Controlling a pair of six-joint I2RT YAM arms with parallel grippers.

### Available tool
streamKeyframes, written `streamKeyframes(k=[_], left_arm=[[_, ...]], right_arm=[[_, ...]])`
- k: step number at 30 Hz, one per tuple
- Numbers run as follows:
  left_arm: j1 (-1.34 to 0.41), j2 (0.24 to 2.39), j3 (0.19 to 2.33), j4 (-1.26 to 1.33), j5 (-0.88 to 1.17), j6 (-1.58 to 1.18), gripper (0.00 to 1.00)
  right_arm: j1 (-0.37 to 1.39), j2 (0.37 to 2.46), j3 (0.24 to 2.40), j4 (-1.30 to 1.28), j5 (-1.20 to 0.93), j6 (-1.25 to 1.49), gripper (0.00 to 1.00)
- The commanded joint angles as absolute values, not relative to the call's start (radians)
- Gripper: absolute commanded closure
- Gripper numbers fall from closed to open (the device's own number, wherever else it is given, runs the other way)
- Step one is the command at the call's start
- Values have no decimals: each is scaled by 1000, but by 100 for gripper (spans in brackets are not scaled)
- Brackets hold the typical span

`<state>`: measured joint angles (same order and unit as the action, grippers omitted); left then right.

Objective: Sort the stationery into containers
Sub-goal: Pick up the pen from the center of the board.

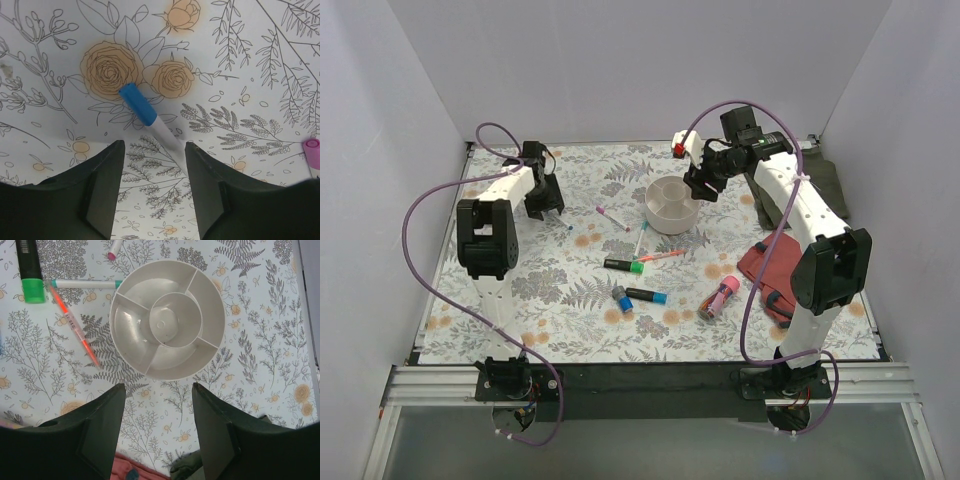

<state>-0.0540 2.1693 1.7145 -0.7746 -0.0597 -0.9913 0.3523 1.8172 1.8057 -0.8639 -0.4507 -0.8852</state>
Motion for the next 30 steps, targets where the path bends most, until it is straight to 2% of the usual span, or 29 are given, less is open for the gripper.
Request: streamKeyframes(k=[1, 8, 15, 19, 24, 28, 30], left_arm=[[-48, 2189, 1747, -770, -55, -997, 51], [-49, 2215, 1770, -756, -54, -965, 76], [-49, 2221, 1753, -741, -71, -910, 86], [-52, 2227, 1749, -741, -58, -855, 100], [-52, 2145, 1738, -741, -25, -828, 100], [-55, 2033, 1744, -712, 118, -789, 100], [-60, 1952, 1724, -651, 190, -753, 100]], right_arm=[[342, 1812, 1812, -848, -466, -874, 35], [341, 1821, 1818, -850, -463, -874, 36], [341, 1827, 1813, -850, -482, -865, 36], [341, 1829, 1813, -848, -486, -861, 36], [336, 1816, 1805, -847, -485, -844, 37], [315, 1802, 1804, -809, -492, -764, 38], [287, 1778, 1784, -719, -517, -637, 38]])
